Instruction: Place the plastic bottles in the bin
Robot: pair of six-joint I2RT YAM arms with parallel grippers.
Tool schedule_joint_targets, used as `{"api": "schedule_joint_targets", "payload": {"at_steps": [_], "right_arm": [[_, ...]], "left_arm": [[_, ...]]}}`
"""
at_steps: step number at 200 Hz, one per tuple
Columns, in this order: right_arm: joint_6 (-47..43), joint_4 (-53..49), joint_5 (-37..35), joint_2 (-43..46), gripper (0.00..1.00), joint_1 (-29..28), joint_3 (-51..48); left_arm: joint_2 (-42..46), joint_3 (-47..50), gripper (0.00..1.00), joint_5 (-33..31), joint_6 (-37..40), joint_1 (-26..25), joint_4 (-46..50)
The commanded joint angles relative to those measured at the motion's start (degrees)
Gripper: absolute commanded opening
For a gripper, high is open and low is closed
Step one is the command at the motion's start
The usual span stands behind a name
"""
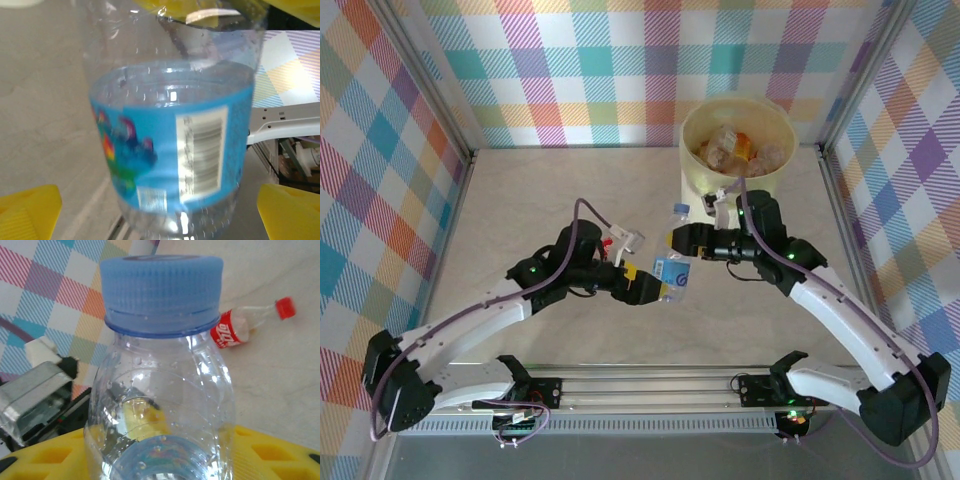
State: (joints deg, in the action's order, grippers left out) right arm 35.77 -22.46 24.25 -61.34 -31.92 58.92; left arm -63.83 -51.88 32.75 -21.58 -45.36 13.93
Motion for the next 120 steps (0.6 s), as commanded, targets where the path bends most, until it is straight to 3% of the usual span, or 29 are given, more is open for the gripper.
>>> {"api": "schedule_joint_targets", "payload": {"at_steps": [1, 65, 120], "right_arm": [[-6.1, -8.4, -8.1, 2.4, 0.57, -0.3, 4.9], [-15.8, -18.4, -28.1, 1.2, 0.57, -0.2, 19.2], [-27.3, -19.5, -44.5, -5.9, 0.58, -0.2, 33.7]], "left_arm": [[5.8, 0.3, 1.00, -4.7, 3.9, -0.9, 1.2], [15.4, 0.6, 1.00, -11.0, 5.1, -0.9, 0.9], [20.2, 4.0, 1.00, -17.5, 2.6, -0.9, -6.2]]}}
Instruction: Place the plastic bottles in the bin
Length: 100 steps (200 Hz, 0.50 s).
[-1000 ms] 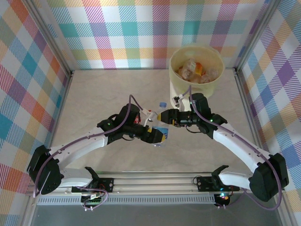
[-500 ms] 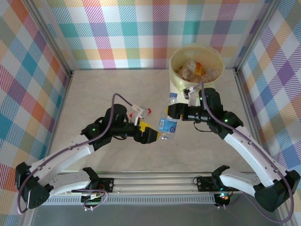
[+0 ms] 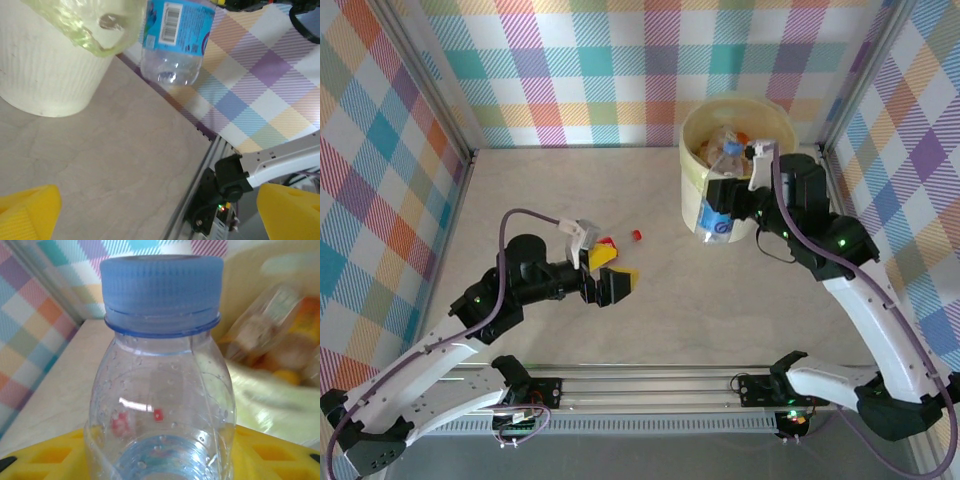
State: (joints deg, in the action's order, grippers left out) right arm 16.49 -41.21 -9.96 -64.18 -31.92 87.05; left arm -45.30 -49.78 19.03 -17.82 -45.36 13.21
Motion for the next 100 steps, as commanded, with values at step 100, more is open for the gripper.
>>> {"api": "schedule_joint_targets", "payload": {"at_steps": [100], "right_arm": [[-26.9, 7.6, -33.2, -23.7, 0.58, 4.1, 25.8]], "left_arm": [[2.2, 2.0, 1.00, -6.3, -3.0, -0.9, -6.8]]}}
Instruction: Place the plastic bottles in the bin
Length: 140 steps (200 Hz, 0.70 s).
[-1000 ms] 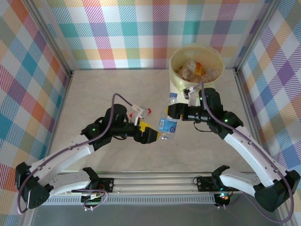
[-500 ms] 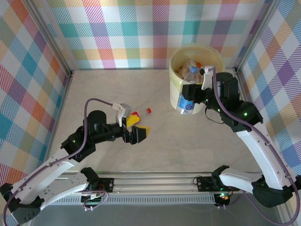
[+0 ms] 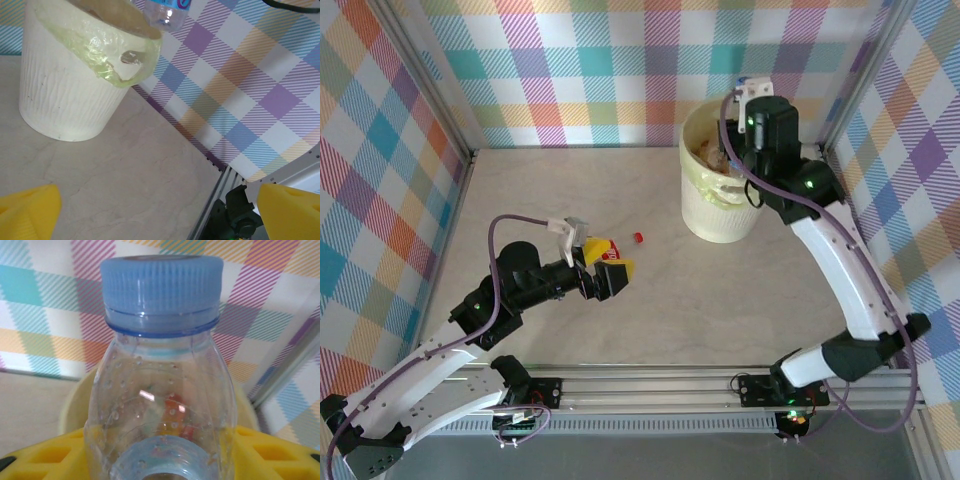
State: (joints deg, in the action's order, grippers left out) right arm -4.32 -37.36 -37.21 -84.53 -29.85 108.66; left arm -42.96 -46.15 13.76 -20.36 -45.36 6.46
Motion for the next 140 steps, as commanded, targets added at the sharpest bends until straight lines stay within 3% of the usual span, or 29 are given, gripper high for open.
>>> {"api": "schedule_joint_targets", "payload": {"at_steps": [1, 56, 86, 140], "right_arm": [[-6.1, 3.9, -6.1, -3.5, 0.58, 2.2, 4.3], [-8.8, 7.5, -5.9, -11.9, 0.58, 8.7, 8.7], [-11.0, 9.7, 0.4, -14.6, 0.58, 12.0, 7.7], [-16.9, 12.8, 2.9, -19.6, 0.58, 13.7, 6.7]], "left_arm": [[-0.2, -1.6, 1.00, -1.1, -0.5, -0.9, -0.1], [-0.9, -2.7, 1.00, -1.6, -0.2, -0.9, 2.6], [-0.9, -2.8, 1.00, -2.4, -0.4, -0.8, 4.9], [0.3, -2.8, 1.00, -4.3, 0.3, -0.9, 8.2]]}}
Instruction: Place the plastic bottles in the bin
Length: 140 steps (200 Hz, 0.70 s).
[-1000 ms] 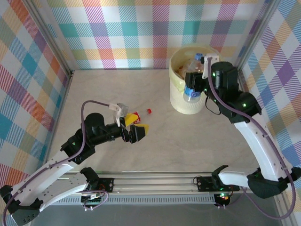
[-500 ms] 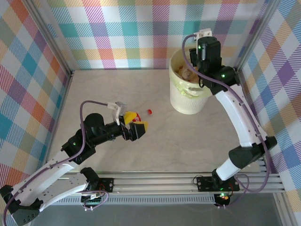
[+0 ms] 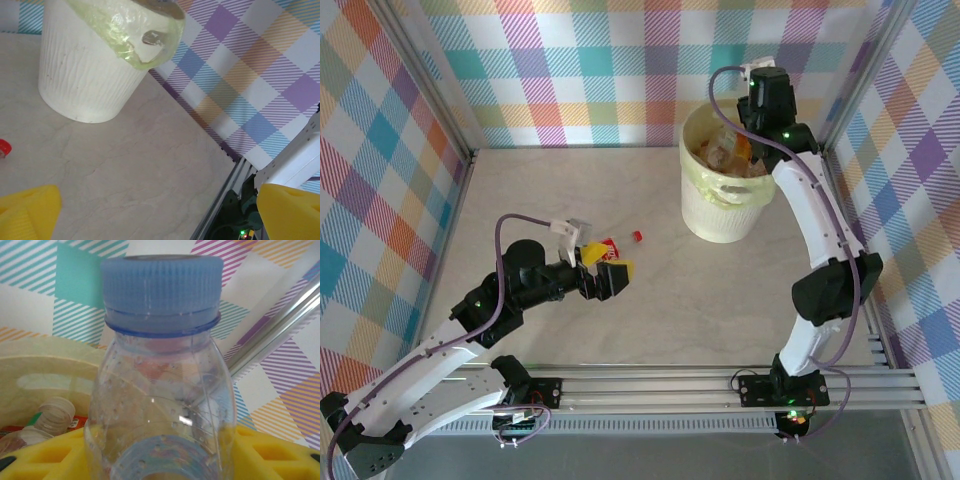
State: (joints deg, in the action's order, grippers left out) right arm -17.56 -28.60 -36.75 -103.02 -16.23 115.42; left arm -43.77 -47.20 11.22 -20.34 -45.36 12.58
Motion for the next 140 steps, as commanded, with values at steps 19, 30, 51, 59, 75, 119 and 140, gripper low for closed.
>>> {"api": "schedule_joint_targets", "payload": {"at_steps": [19, 30, 51, 59, 75, 119, 140], "right_arm": [[-4.2, 4.3, 3.9, -1.3, 0.59, 0.0, -1.1], [-4.2, 3.9, 5.1, -1.1, 0.61, 0.1, -1.5], [-3.9, 3.5, 7.0, -0.3, 0.69, 0.1, -2.7], [-3.5, 3.2, 7.5, 0.1, 0.71, 0.1, -3.1], [-2.6, 2.8, 8.9, 1.3, 0.77, 0.0, -4.2], [0.1, 0.4, 11.0, 4.2, 0.87, 0.0, -4.8], [1.4, -0.1, 12.0, 6.6, 0.89, 0.0, -6.3]], "left_arm": [[1.0, -1.6, 1.00, -2.5, 0.4, -0.9, 2.8], [0.7, -1.8, 1.00, -2.8, 0.4, -0.9, 3.8], [0.4, -2.6, 1.00, -3.5, 1.3, -0.9, 7.4], [0.3, -3.1, 1.00, -4.0, 1.9, -0.9, 8.8], [0.3, -4.2, 1.00, -5.3, 3.7, -0.9, 12.1], [-0.1, -6.5, 1.00, -6.7, 6.2, -0.9, 17.4], [-0.3, -6.9, 1.00, -7.8, 6.4, -0.9, 18.7]]}}
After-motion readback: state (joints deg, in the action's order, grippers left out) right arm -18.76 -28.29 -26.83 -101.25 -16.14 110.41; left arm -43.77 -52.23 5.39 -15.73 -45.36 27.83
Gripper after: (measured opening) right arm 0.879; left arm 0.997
